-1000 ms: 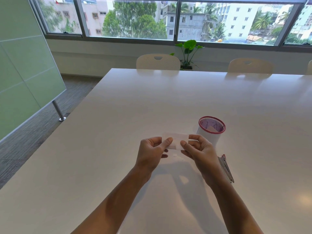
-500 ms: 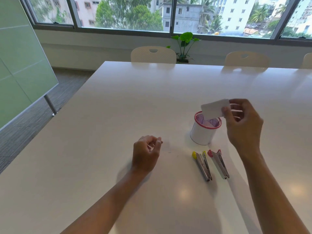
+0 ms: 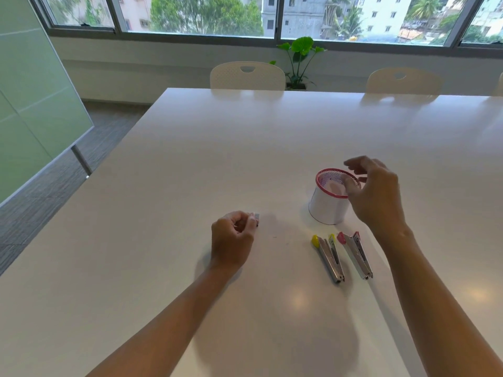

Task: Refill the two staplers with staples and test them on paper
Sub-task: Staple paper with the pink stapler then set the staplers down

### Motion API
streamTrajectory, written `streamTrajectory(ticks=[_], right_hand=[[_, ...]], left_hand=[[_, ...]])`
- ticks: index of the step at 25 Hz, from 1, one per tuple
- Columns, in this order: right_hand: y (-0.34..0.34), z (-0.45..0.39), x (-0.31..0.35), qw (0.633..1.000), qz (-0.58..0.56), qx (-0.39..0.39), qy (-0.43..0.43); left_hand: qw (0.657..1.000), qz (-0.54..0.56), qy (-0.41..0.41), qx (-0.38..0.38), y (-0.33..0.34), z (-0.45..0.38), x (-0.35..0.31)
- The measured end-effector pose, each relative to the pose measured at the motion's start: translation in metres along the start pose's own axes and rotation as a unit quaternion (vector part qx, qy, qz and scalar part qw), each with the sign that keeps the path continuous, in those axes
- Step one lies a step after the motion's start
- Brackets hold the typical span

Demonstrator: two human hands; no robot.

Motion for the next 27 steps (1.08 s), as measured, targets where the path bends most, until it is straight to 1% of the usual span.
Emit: streamTrajectory(ticks=[2, 4, 5, 6, 7, 9, 10, 12, 14, 27], right_hand=[[-0.001, 0.007, 0.012, 0.999, -0.020, -0.019, -0.023], [0.001, 0.016, 0.032, 0.994, -0.088, -0.003, -0.069], [0.005, 0.022, 0.042, 0.987, -0.118, 0.032, -0.101], [0.012, 0.029, 0.050, 0.978, -0.131, 0.090, -0.136], [0.022, 0.035, 0.056, 0.965, -0.127, 0.161, -0.166], [0.042, 0.049, 0.055, 0.932, -0.083, 0.291, -0.198], [0.049, 0.054, 0.051, 0.920, -0.050, 0.332, -0.203], [0.061, 0.061, 0.043, 0.904, 0.004, 0.378, -0.197], [0.066, 0.063, 0.039, 0.899, 0.021, 0.396, -0.188], [0.072, 0.076, 0.048, 0.882, 0.098, 0.412, -0.206]], left_hand=[[1.000, -0.017, 0.010, 0.019, 0.002, 0.000, 0.001], [0.998, -0.040, 0.025, 0.028, 0.004, 0.000, 0.002], [0.998, -0.050, 0.034, 0.028, 0.004, 0.000, 0.001], [0.997, -0.059, 0.041, 0.026, 0.004, 0.000, 0.001], [0.997, -0.064, 0.046, 0.021, 0.003, -0.001, 0.000], [0.996, -0.073, 0.052, 0.022, 0.003, -0.002, 0.001], [0.995, -0.079, 0.057, 0.027, 0.003, -0.002, 0.001], [0.993, -0.092, 0.070, 0.032, 0.003, 0.000, 0.000], [0.992, -0.099, 0.079, 0.030, 0.002, 0.000, -0.002], [0.993, -0.100, 0.060, 0.030, 0.001, -0.002, 0.002]])
Point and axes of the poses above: each hand's wrist, its own z-axis away from the middle knuckle, its own y-axis out of the palm, x = y × z, the point moved 3 cm from there along -z, towards the middle knuckle, and after that the axes turned 4 degrees about -y, right-handed, at the moved point
